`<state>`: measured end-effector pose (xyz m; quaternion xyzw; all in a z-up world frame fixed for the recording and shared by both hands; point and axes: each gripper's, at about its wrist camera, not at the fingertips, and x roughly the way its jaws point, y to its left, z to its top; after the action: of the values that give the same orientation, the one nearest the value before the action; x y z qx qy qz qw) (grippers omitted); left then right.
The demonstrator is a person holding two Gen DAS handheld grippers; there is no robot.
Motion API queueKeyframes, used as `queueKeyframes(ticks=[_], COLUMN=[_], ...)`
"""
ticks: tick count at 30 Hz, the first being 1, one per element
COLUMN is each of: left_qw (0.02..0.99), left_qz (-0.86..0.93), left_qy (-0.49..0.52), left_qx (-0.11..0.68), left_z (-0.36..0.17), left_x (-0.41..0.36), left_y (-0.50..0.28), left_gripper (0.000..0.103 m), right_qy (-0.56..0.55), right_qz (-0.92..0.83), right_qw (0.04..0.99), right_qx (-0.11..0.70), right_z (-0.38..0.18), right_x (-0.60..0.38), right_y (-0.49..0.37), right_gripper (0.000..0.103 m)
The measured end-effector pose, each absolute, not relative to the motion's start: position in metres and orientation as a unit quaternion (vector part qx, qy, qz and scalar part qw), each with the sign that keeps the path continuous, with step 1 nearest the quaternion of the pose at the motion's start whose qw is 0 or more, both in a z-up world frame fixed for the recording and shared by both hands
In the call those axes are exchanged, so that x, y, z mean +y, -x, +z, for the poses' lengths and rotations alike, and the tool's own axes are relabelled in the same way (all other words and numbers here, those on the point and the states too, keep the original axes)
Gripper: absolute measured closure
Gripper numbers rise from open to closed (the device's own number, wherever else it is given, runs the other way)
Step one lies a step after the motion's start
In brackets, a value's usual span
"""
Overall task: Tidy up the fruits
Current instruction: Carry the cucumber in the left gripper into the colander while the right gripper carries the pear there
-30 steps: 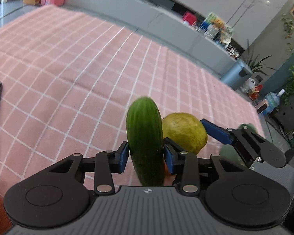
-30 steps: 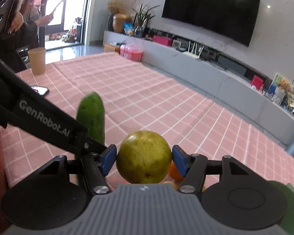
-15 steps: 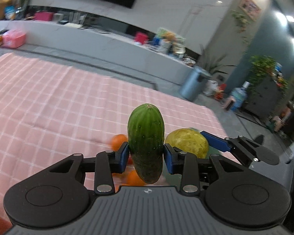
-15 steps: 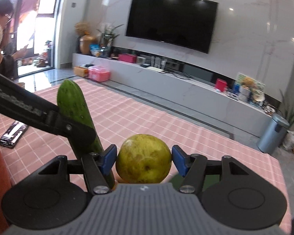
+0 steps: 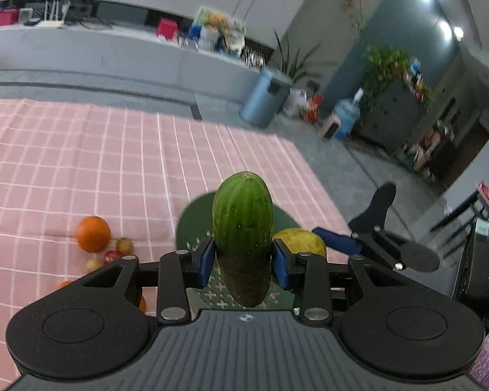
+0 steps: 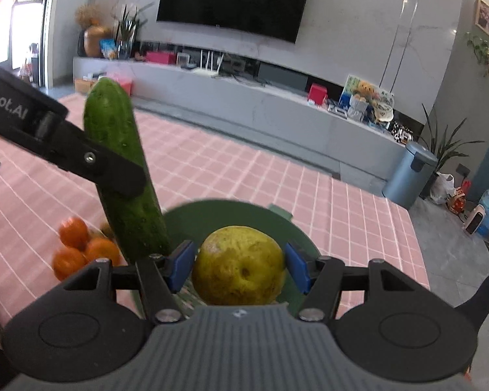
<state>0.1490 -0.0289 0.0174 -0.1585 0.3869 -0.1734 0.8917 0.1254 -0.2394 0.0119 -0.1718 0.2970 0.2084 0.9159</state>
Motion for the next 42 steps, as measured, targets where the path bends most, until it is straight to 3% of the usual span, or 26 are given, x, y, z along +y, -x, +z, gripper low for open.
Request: queueKeyframes(ticks=[14,31,35,42], left_qw=[0.848,0.859,0.864,0.868], left_qz=[-0.181,-0.165,-0.165,-0.176], left_qy=[0.14,0.11,0.079,0.075], left_qx=[0.479,0.473,0.468,0.459], left_z=[-0.033,-0.042,-0.041,-0.031], left_x=[-0.048,-0.062,-0.067,-0.065], left_y=[-0.183,-0.206,-0.199,-0.186], left_gripper=[0.061,0.058,0.051,0.036], right_qy=[0.24,0.228,0.25,0.296], right_qz=[0.244,0.224,0.215,0.197], right_qw=[0.868,0.859,0.86,0.859], right_qx=[0.359,0.399,0.389,0.368], right_z=[-0.034,-0.051,-0.049,-0.04], right_x=[-0.219,-0.215,-0.208,-0.202], right_y=[-0.163,-0.191,-0.191,-0.18], right_gripper=[0.045,0.044,0.045,0.035])
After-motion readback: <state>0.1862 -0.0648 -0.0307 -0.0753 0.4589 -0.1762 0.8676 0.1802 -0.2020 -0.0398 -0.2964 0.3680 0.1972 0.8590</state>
